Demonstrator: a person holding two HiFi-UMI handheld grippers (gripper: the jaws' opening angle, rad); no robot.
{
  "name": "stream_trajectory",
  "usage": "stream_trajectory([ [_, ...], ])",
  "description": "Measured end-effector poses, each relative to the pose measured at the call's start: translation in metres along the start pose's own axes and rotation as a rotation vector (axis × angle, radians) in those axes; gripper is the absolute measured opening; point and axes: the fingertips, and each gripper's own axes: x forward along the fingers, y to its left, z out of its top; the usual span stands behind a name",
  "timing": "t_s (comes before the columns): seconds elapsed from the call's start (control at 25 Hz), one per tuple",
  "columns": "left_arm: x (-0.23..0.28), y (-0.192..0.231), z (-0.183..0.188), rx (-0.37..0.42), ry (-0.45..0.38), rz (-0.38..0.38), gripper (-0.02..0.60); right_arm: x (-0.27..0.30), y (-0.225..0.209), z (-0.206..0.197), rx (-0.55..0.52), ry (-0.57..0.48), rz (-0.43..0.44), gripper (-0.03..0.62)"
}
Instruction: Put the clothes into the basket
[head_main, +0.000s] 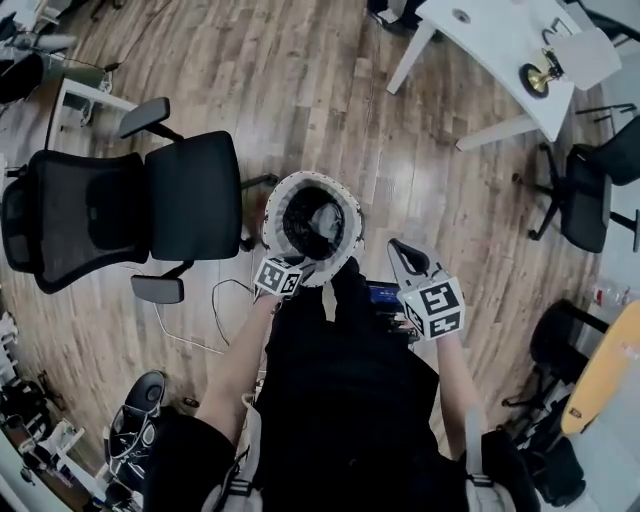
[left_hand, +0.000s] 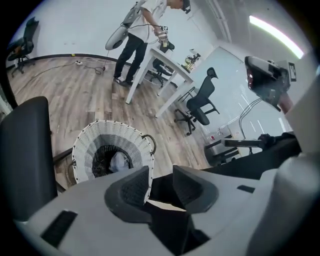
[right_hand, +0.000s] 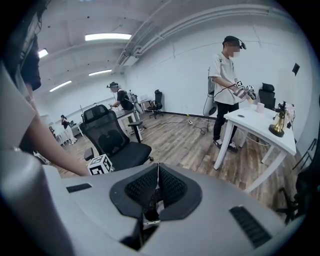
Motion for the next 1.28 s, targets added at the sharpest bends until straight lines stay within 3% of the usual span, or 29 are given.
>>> stream_trajectory([
  [0.12, -0.029, -0.013, 0.007, 0.003, -0.068, 0.018, 0.117, -0.011, -0.004, 0.005, -0.005, -0.014, -0.005, 0.017],
  [0.36, -0.094, -0.028, 0.056, -0.021, -0.313, 0.037, 0.042, -0.023, -0.008, 0.024, -0.012, -0.087, 0.029, 0.017],
  [0.64, -0.18, -0.101, 0.132, 0.182, -0.606, -0.036, 0.032, -0.042, -0.006, 0.049, 0.043, -0.203, 0.112, 0.017],
  [0.84, -0.237, -0.16, 0.172, 0.255, -0.8, -0.117, 0.012, -0.067, 0.003, 0.066, 0.039, -0.262, 0.167, 0.015],
  [1.08, -0.259, -0.202, 0.193, 0.29, -0.853, -0.157, 0.012, -0.084, 0.002, 0.067, 0.03, -0.293, 0.181, 0.015],
  [1.28, -0.262, -0.217, 0.197, 0.322, -0.851, -0.162, 0.012, -0.097, 0.006, 0.069, 0.032, -0.324, 0.198, 0.015],
])
